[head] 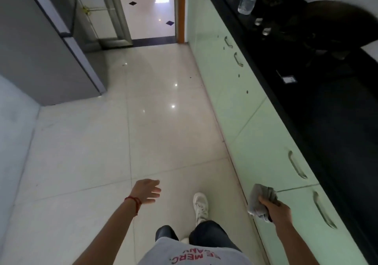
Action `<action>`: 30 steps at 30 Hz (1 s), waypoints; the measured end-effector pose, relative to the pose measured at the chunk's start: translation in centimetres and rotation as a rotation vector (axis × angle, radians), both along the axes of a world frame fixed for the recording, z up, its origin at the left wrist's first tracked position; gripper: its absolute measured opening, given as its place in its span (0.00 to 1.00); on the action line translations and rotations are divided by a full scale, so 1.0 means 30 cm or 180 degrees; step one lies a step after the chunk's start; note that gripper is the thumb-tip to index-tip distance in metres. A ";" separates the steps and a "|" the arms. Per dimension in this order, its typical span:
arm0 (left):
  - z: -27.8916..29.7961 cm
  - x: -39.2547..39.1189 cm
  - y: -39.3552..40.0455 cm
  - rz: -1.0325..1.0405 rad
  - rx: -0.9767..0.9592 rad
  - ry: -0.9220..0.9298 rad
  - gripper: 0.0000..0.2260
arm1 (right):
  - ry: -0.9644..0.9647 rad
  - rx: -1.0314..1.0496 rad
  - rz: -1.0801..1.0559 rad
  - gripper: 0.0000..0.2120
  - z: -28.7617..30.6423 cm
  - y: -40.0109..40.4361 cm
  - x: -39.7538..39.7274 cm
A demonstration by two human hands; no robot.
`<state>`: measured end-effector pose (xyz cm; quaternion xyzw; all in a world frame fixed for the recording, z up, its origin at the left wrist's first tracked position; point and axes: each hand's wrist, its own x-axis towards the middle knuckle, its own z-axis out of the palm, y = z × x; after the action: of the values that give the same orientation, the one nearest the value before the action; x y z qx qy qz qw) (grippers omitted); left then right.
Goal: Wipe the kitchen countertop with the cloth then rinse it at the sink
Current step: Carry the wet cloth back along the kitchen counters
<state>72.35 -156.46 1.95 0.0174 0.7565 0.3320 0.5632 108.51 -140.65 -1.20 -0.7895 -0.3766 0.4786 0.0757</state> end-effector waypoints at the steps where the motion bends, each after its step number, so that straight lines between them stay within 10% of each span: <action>1: -0.006 -0.009 0.034 0.0010 -0.0018 0.0005 0.05 | -0.0050 -0.0059 0.0037 0.17 -0.019 0.043 -0.006; 18: -0.167 -0.394 0.324 0.1650 -0.0841 -0.0273 0.08 | 0.0117 -0.0108 0.1446 0.09 -0.078 0.806 -0.796; 30: -0.128 -1.156 1.026 0.1419 -0.0645 -0.0256 0.06 | -0.0232 0.0009 0.1438 0.16 -0.136 1.420 -1.413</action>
<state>37.68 -125.68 -1.89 -0.2196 0.7481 0.3710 0.5045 66.12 -98.04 -5.29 -0.7019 -0.5470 0.4540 -0.0459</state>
